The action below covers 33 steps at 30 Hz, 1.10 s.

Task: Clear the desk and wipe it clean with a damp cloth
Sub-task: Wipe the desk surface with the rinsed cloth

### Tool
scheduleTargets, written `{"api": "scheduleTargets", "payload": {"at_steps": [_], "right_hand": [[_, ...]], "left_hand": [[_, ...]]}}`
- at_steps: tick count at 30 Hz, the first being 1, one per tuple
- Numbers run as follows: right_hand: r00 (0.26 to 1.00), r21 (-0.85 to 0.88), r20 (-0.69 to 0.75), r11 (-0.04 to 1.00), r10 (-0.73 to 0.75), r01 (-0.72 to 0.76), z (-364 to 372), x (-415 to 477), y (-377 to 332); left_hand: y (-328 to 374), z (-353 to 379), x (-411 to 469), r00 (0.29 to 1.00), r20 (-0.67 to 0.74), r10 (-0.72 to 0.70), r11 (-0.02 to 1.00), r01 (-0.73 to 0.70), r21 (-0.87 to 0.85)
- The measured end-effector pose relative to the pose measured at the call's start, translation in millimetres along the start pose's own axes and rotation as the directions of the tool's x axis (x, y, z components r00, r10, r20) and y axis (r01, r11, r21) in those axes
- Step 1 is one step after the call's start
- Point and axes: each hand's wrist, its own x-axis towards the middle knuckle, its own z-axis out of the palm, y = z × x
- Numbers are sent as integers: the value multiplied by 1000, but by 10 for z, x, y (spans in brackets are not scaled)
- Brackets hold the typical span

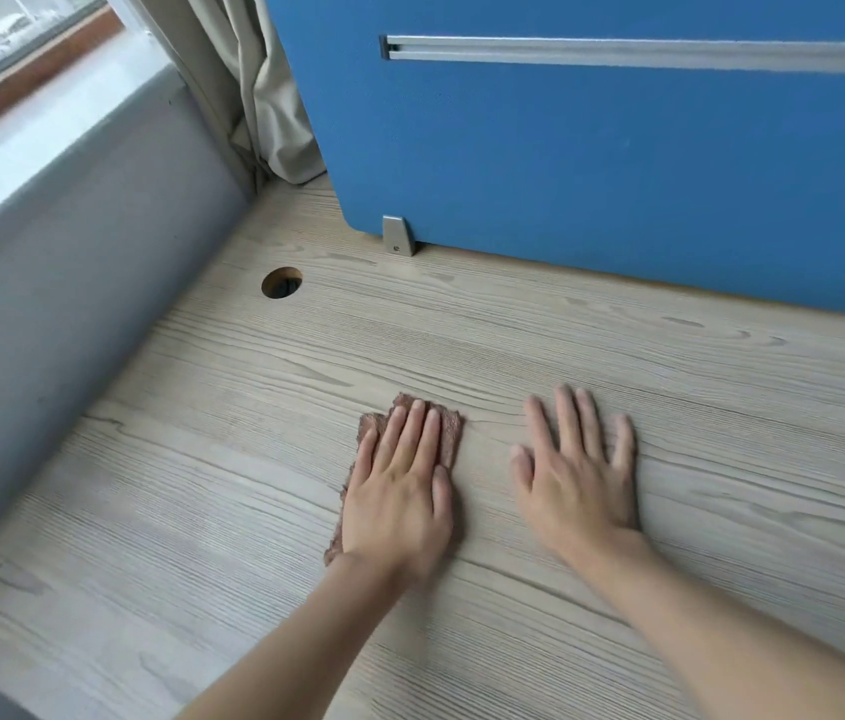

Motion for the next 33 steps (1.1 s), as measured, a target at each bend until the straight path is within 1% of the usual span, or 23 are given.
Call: {"api": "scheduleTargets", "payload": {"at_steps": [2, 3, 6, 8, 9, 10, 12, 13, 14, 16, 18, 20, 22, 24, 25, 27, 29, 30, 31, 33], "right_hand": [[999, 11, -31, 1000, -9, 9, 33, -17, -3], [999, 20, -43, 1000, -10, 10, 30, -9, -14], [999, 10, -38, 1000, -12, 12, 9, -32, -19], [999, 6, -47, 1000, -5, 5, 9, -14, -28], [999, 4, -50, 1000, -4, 4, 9, -2, -27], [999, 1, -46, 1000, -2, 2, 7, -9, -31], [999, -12, -50, 1000, 1, -2, 7, -22, -24], [999, -10, -43, 1000, -2, 2, 6, -17, -24], [999, -7, -37, 1000, -3, 2, 3, -20, -27], [1000, -6, -31, 1000, -3, 3, -2, -15, -27], [1000, -16, -20, 1000, -1, 1, -10, -6, -38], [1000, -15, -26, 1000, -5, 4, -13, -10, -39], [999, -19, -37, 1000, -6, 6, -26, -10, -34], [999, -11, -33, 1000, -6, 6, -25, -16, -32], [999, -2, -32, 1000, -5, 5, -26, -24, -35], [1000, 2, -30, 1000, -9, 10, -27, -22, -30], [999, -9, -22, 999, -45, 45, -67, 41, -17], [998, -9, -20, 998, -63, 63, -90, 106, 9], [998, 10, -24, 998, -63, 63, -109, 191, 23], [999, 39, -31, 999, -15, 16, -118, 307, 58]], "left_hand": [[40, 30, 58, 999, -14, -29, 999, 29, -14], [46, 52, 38, 1000, -10, -18, 1000, 18, -11], [51, 56, -72, 995, 42, 87, 996, -87, 0], [-11, 30, 63, 986, 67, 156, 988, -156, 1], [-27, 14, 183, 983, 58, 173, 985, -173, -9], [-38, -6, 294, 986, 35, 162, 987, -162, -2], [0, 5, 423, 996, -6, 94, 996, -94, -5], [30, 24, 409, 997, -8, 81, 997, -81, -7], [56, 40, 343, 995, 3, 103, 995, -103, -4], [66, 70, 196, 979, 30, 201, 980, -201, 1], [3, 68, 254, 964, 52, 261, 965, -261, 0], [-24, 42, 473, 971, 12, 240, 971, -240, 19], [14, 17, 653, 990, -8, 140, 990, -140, 22], [99, 34, 643, 994, -10, 108, 994, -107, 6], [122, 37, 585, 990, -7, 142, 990, -142, 3], [82, 47, 512, 964, 26, 265, 964, -265, 17], [-26, 39, 624, 935, 55, 351, 935, -353, 35], [-59, 22, 725, 935, 44, 353, 934, -355, 47], [-90, 0, 827, 948, 29, 317, 946, -318, 59], [-72, -37, 942, 977, 18, 210, 976, -211, 57]]}}
